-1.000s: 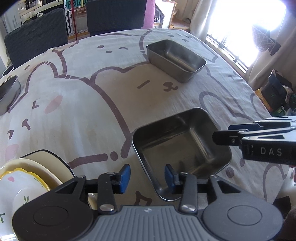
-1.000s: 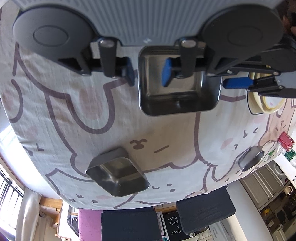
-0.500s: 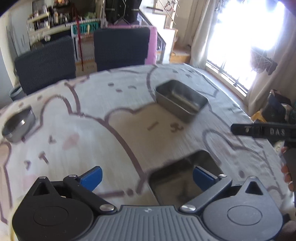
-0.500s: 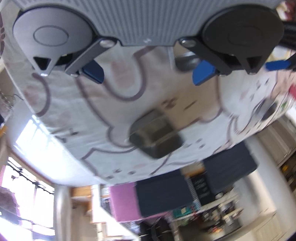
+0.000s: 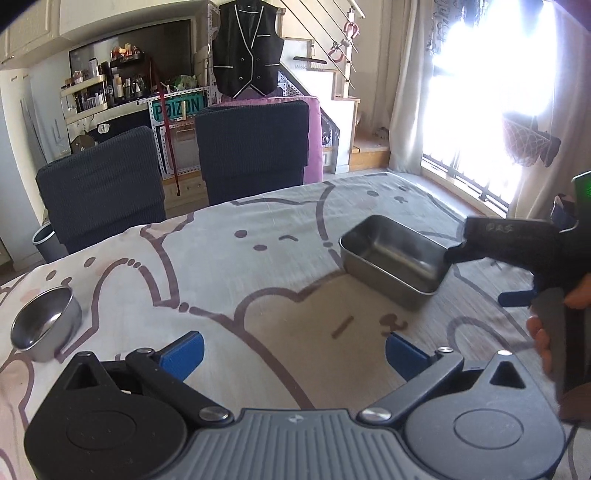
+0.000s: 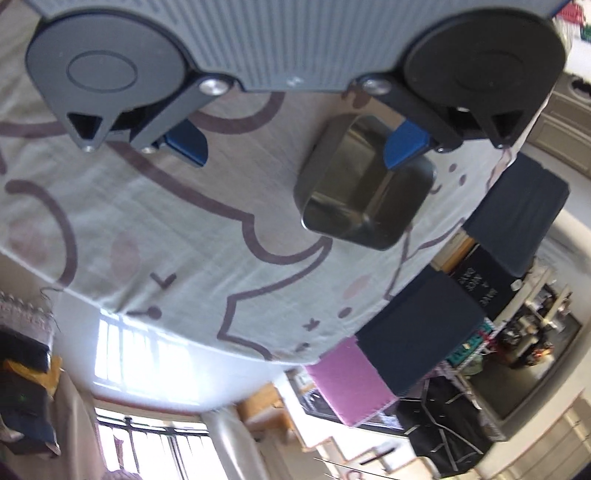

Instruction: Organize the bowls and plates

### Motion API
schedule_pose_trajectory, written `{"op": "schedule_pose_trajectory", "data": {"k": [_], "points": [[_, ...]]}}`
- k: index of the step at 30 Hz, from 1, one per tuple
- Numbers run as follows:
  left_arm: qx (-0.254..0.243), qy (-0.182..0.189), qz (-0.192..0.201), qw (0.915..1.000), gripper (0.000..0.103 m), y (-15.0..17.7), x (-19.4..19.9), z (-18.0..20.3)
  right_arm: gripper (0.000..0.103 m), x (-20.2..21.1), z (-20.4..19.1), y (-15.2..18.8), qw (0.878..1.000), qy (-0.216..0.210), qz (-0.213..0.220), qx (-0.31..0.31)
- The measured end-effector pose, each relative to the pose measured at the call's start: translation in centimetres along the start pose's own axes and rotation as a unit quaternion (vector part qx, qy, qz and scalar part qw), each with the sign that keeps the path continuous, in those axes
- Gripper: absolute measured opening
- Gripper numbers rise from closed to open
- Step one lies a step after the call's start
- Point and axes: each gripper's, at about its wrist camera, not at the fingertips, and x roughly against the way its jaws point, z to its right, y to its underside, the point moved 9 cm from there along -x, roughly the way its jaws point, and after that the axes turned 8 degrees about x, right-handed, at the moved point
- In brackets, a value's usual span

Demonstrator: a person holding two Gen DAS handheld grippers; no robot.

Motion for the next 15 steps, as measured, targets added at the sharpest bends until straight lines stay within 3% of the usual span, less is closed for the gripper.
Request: {"op": "schedule_pose_trajectory", "data": {"k": [3, 10, 15], "points": [[0.001, -0.002, 0.001, 1.0000, 0.103, -0.3, -0.6, -0.5, 0.092, -1.7, -0.9, 0.0, 1.000, 0.010, -0.011, 0.004], [0.015, -0.010, 0.004, 0.9998, 0.103, -0.6, -1.7, -2.0, 0.050, -4.6, -3.0, 0.4, 0.998, 0.033, -0.044, 0.044], [0.020, -0.015, -0.003, 0.9997, 0.103, -0.4, -2.2, -2.5, 0.040, -4.8, -3.4, 0.6, 0.996, 0.047, -0.050, 0.065]]}}
